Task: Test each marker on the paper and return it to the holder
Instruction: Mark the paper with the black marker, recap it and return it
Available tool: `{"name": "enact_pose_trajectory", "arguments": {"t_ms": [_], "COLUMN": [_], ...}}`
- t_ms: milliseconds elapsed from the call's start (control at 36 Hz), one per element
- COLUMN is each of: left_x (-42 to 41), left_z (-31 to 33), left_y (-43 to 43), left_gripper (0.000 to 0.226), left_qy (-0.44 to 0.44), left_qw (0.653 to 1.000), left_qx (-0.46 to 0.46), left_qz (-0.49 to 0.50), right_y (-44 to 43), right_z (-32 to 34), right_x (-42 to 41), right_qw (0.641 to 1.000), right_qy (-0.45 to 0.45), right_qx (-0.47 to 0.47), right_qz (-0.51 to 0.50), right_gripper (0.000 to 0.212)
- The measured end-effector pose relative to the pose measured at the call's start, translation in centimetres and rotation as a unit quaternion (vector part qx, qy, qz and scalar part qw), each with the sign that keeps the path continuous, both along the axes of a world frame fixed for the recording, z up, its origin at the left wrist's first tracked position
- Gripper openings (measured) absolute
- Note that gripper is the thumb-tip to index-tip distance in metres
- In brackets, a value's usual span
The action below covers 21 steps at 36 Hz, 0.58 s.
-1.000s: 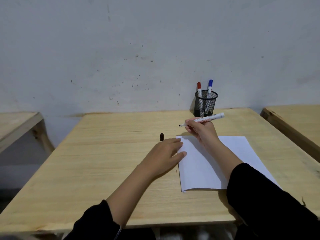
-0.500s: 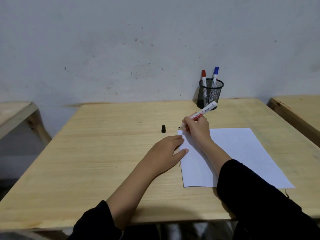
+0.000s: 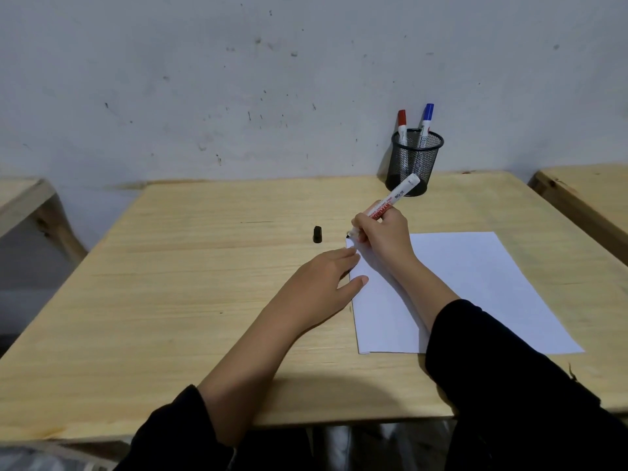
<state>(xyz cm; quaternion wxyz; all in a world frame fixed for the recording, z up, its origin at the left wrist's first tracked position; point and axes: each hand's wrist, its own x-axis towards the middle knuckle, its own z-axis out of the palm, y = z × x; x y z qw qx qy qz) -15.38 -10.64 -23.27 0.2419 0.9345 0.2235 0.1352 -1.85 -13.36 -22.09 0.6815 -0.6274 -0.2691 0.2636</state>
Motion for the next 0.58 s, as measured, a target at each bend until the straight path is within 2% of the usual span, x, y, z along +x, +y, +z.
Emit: {"name": "enact_pose_trajectory", "arguments": {"t_ms": [111, 278, 583], "left_x": [0.0, 0.07, 0.22], "left_z": [-0.07, -0.18, -0.36], "left_y": [-0.01, 0.07, 0.21], "left_gripper": [0.044, 0.046, 0.048], "left_qy": [0.0, -0.004, 0.002], "left_qw": [1.0, 1.0, 1.0], "left_qx": [0.0, 0.0, 0.008], "left_qz": [-0.001, -0.002, 0.0], "right_y": [0.07, 0.08, 0.54], "right_z": [-0.21, -0.16, -0.65], "right_x": [0.07, 0.06, 0.36], "right_qw": [1.0, 1.0, 0.999], "right_qy": [0.012, 0.001, 0.049], "right_qx": [0.007, 0.005, 0.009], "right_qz": [0.001, 0.0, 0.007], "right_gripper": [0.017, 0.015, 0.028]}}
